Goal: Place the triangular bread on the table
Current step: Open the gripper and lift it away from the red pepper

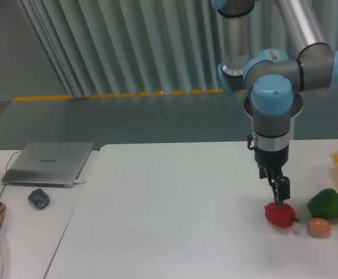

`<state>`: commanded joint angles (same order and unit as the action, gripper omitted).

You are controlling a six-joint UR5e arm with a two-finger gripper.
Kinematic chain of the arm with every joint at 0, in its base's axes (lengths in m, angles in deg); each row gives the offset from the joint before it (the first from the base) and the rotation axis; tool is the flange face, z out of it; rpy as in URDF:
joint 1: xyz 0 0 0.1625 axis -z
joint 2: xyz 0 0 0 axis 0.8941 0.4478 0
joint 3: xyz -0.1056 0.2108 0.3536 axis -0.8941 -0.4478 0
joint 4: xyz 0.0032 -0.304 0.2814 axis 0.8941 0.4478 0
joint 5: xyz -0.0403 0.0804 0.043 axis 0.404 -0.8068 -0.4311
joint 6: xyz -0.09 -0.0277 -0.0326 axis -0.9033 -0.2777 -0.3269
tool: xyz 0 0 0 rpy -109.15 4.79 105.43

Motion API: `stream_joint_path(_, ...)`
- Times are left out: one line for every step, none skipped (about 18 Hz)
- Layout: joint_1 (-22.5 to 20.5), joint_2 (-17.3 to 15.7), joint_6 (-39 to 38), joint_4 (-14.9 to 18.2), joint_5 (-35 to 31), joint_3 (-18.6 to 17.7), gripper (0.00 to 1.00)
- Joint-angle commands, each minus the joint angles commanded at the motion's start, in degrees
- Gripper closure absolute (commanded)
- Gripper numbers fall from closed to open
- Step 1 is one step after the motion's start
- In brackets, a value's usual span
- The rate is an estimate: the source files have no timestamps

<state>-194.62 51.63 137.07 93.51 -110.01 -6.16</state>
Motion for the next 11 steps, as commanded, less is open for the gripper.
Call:
stream_joint_path(0.0, 0.0, 0.0, 0.0, 0.0, 0.0, 0.00)
stream_joint_path(-0.1, -0.1, -0.1, 0.1, 0.1, 0.0, 0.00)
stream_joint_path(-0.1, -0.1, -0.1, 0.1, 0.3, 0.0, 0.00)
stream_joint_path(-0.1, -0.1, -0.1, 0.1, 0.3, 0.0, 0.00)
stream_joint_path(-0.1, -0.1, -0.1, 0.1, 0.2, 0.0, 0.00)
stream_joint_path(0.0, -0.2, -0.3, 0.0, 0.2, -0.3, 0.00)
stream_joint_path(0.0, -0.3, -0.5, 0.0, 0.1, -0.5, 0.00)
stream_joint_path(-0.1, -0.4, -0.6, 0.0, 0.2, -1.1, 0.00)
stream_joint_path(-0.3, -0.8, -0.8, -0.8, 0.3, -2.5, 0.00)
stream_joint_path(-1.1, -1.6, -0.4, -3.6, 0.3, -4.0, 0.00)
stream_joint_path(-1.7, -1.7, -0.4, -5.3, 0.4, -4.9, 0.00)
